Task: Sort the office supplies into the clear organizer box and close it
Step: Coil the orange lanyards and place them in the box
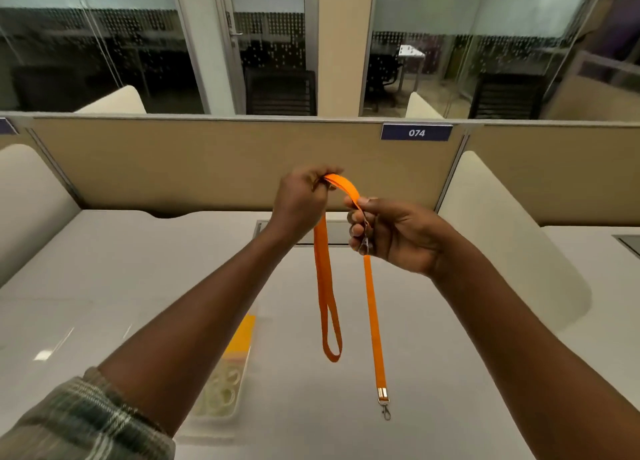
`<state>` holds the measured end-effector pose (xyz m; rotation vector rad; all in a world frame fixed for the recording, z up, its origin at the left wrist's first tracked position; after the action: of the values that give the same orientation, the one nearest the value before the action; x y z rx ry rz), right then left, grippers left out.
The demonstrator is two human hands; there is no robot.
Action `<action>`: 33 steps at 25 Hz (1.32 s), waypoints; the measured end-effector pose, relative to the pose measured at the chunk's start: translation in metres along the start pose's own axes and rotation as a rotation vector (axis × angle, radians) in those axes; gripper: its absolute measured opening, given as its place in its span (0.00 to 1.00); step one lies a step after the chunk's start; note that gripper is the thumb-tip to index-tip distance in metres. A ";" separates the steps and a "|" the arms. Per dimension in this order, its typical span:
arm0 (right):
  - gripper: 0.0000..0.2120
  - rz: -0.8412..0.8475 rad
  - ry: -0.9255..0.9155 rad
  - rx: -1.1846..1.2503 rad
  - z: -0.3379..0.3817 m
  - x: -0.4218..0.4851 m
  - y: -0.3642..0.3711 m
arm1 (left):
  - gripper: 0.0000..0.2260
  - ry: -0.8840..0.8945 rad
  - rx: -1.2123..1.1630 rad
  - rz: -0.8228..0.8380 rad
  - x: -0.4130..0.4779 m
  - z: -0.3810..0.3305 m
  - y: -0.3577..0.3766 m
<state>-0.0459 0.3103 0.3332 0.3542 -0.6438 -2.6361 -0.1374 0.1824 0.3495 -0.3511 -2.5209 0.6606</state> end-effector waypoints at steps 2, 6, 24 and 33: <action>0.11 0.067 -0.087 0.067 0.014 0.000 0.014 | 0.13 -0.066 -0.019 0.041 -0.003 -0.001 0.004; 0.15 -0.004 -0.325 0.001 0.042 0.011 0.013 | 0.09 -0.178 -0.355 0.266 -0.030 0.000 0.034; 0.15 -0.007 -0.271 -0.512 -0.067 0.029 0.002 | 0.19 -0.335 -0.997 0.049 -0.031 0.040 -0.009; 0.15 -0.188 -0.383 0.191 -0.049 0.044 -0.017 | 0.21 -0.474 -0.732 0.261 -0.103 0.060 0.060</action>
<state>-0.0738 0.2865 0.2759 -0.0468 -1.0341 -2.8555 -0.0757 0.1725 0.2311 -0.8728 -3.1415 -0.1563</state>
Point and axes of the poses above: each hand's wrist, its own x-axis towards the middle knuckle, its own y-axis out of the palm, z = x × y, the point moved 6 cm from there along x, towards the middle knuckle, and after that the axes turned 9 degrees about z, right-handed, at the moved point
